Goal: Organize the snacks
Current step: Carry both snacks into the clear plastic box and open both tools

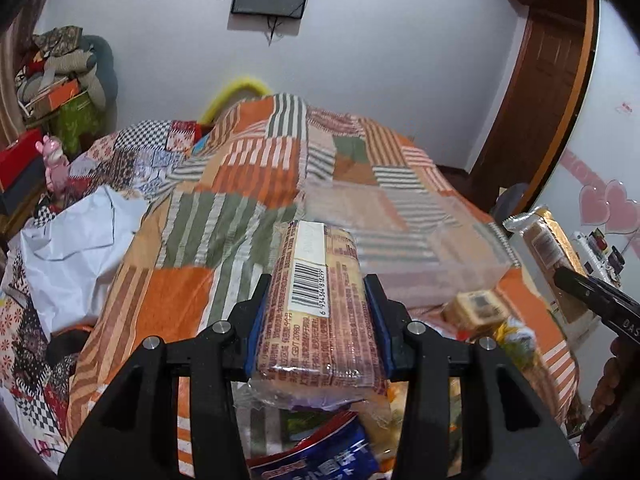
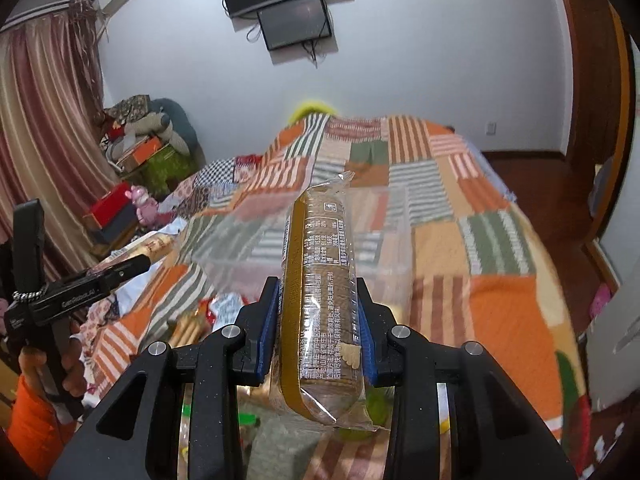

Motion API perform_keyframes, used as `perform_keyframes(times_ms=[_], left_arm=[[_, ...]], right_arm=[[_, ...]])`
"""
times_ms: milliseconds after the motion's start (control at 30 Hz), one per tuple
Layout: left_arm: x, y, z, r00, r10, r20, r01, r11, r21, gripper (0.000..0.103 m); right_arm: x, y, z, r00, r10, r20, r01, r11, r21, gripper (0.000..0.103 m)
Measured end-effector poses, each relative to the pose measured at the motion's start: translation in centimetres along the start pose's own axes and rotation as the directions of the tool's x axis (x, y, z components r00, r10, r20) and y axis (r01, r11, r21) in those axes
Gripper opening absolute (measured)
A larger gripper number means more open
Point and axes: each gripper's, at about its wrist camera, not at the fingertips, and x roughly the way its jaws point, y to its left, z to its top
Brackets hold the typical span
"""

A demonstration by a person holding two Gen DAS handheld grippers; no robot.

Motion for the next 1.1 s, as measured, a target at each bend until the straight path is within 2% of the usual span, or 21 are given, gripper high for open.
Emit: perform_keyframes(times_ms=[267, 467, 800, 1100], left_arm=[[-0.1, -1.6, 2.2, 0.999, -0.026, 0.041, 0.026, 1.000, 0.006, 0.044], [1.2, -2.8, 3.7, 0.998, -0.035, 0.049, 0.034, 0.999, 0.011, 0.044], [4.9, -3.7, 5.1, 0.998, -0.060, -0.016, 0.060, 0.998, 0.007, 0.044], [8.7, -4.7, 6.0, 0.994, -0.051, -0.096, 0.057, 0.997, 0.061, 0.044]], right_arm=[[0.3, -0.2, 1.7, 0.999, 0.002, 0.053, -0.001, 1.000, -0.017, 0.031], [1.4, -0.1, 2.6, 0.998, -0.003, 0.067, 0.006, 0.999, -0.038, 0.031], [4.3, -1.1, 3.9, 0.999, -0.008, 0.040, 0.010, 0.999, -0.046, 0.031], [7.1, -2.2, 4.7, 1.000, -0.001, -0.025, 0.000, 0.999, -0.042, 0.031]])
